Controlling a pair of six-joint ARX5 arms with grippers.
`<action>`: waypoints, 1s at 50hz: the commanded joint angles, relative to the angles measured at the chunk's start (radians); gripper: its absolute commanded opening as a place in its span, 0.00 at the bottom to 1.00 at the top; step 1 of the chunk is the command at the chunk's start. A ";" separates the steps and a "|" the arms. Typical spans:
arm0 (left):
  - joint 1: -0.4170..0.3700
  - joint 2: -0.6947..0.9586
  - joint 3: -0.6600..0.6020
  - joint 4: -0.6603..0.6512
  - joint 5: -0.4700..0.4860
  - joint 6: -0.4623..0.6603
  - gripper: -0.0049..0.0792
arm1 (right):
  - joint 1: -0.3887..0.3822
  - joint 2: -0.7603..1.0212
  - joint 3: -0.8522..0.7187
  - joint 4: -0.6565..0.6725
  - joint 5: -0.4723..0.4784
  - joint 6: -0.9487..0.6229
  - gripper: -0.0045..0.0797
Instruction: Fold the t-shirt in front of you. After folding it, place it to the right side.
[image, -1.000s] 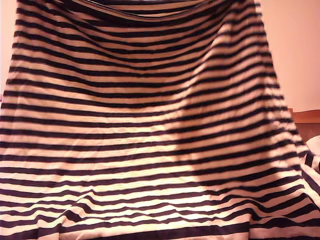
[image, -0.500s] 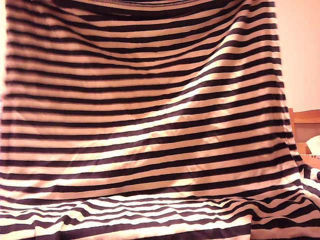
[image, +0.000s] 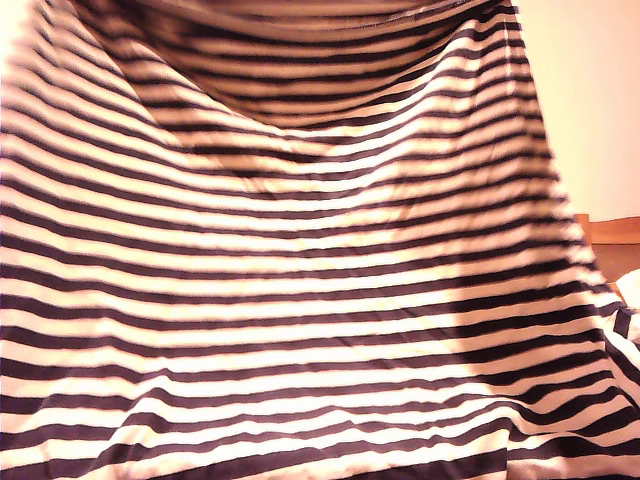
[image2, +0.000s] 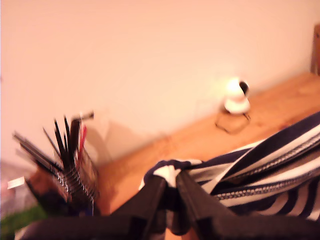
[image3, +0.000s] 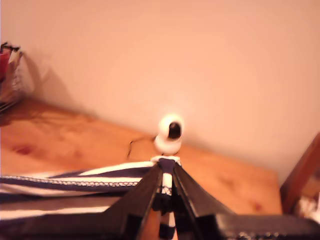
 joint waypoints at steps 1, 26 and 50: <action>0.003 0.026 -0.023 0.066 0.004 0.017 0.04 | -0.014 0.039 -0.003 0.063 -0.005 -0.002 0.04; 0.003 0.176 -0.016 0.462 0.003 0.070 0.03 | -0.022 0.177 0.005 0.429 0.057 0.003 0.04; 0.003 0.307 0.106 0.600 -0.031 0.148 0.03 | -0.022 0.253 0.019 0.605 0.190 0.032 0.04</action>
